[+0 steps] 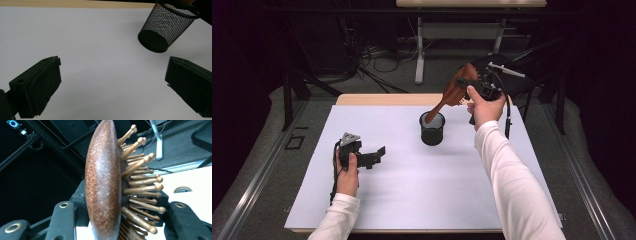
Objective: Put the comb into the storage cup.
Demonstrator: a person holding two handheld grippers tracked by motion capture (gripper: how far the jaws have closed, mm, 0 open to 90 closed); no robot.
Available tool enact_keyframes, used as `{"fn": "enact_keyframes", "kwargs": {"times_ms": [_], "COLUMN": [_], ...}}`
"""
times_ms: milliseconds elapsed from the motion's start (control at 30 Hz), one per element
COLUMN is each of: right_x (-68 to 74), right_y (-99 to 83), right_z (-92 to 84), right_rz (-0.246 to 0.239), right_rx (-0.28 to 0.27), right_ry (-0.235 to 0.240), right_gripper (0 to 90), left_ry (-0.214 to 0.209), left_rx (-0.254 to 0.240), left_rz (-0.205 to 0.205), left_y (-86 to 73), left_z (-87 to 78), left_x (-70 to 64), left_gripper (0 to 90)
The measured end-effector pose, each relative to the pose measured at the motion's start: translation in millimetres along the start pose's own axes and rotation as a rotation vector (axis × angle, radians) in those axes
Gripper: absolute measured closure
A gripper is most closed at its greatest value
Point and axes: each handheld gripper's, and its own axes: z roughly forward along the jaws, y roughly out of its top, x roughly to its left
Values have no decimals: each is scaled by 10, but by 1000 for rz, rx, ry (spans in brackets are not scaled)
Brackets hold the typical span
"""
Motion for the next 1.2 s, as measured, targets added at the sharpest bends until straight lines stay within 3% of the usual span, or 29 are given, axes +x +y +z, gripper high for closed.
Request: {"fn": "enact_keyframes", "kwargs": {"times_ms": [633,1200], "right_x": [-85,-123], "right_y": [-112,-237], "right_z": [97,210], "right_rz": [-3,-21], "right_rx": [-18,2], "right_ry": [-30,-46], "right_gripper": [472,471], "left_ry": [-1,1], "left_rx": [-2,-5], "left_rz": [-4,-4], "left_y": [-3,-1], "left_z": [1,-4], "left_x": [10,13], "left_gripper": [3,3]}}
